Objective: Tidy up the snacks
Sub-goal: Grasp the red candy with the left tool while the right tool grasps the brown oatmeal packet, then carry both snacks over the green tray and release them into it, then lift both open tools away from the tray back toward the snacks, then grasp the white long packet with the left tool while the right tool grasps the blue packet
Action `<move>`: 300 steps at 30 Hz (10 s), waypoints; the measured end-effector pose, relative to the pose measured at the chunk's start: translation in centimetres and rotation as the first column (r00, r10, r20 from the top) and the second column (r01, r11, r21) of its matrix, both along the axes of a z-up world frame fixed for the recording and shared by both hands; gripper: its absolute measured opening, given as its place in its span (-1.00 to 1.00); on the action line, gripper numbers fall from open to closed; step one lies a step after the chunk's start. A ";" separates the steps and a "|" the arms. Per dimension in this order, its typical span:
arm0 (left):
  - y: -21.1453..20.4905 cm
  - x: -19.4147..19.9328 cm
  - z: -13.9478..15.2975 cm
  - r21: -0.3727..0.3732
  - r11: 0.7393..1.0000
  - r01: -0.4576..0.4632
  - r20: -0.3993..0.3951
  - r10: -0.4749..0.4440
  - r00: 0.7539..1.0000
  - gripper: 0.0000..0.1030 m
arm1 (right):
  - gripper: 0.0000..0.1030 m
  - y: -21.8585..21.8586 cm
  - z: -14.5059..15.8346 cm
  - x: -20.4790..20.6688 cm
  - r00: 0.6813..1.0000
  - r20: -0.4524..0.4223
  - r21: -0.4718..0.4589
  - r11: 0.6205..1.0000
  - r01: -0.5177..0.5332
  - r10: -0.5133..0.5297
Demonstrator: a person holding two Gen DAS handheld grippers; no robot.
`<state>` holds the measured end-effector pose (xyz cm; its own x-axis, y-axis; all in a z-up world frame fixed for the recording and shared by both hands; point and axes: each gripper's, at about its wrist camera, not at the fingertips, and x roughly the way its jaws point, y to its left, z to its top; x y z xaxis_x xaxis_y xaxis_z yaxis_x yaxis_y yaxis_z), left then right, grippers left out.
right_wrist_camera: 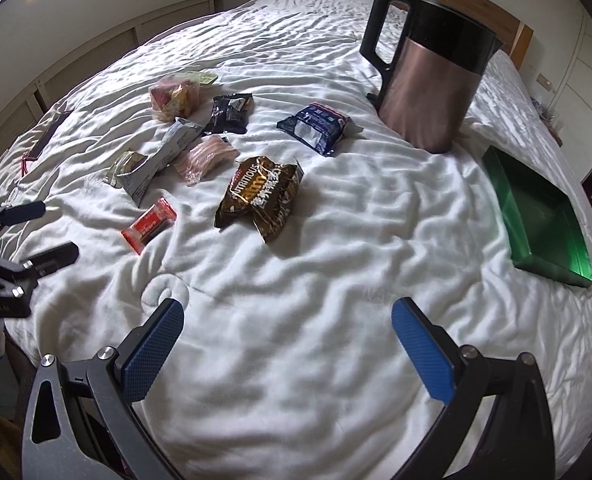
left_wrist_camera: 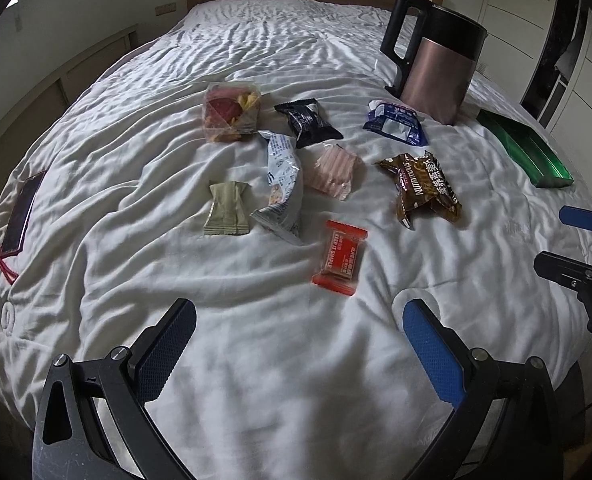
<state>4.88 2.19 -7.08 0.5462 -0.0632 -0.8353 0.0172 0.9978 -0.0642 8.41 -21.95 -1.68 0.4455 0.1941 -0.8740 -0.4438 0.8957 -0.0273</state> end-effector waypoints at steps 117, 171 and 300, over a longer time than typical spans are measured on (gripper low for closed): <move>4.1 2.7 -1.1 -0.138 0.972 -0.191 -0.238 0.155 0.959 -0.62 | 0.02 2.4 -4.6 3.4 0.974 -0.210 0.209 0.977 -0.035 0.080; -42.9 32.2 -3.2 -0.124 0.887 0.445 -0.180 -0.461 0.869 -0.62 | 0.04 -39.1 -6.6 23.7 0.823 -0.014 0.041 0.822 0.568 -0.568; 5.0 13.5 -1.5 -0.090 0.973 0.212 -0.054 -0.217 0.975 -0.11 | 1.00 10.4 -5.5 8.8 0.996 -0.059 0.165 0.983 0.075 -0.066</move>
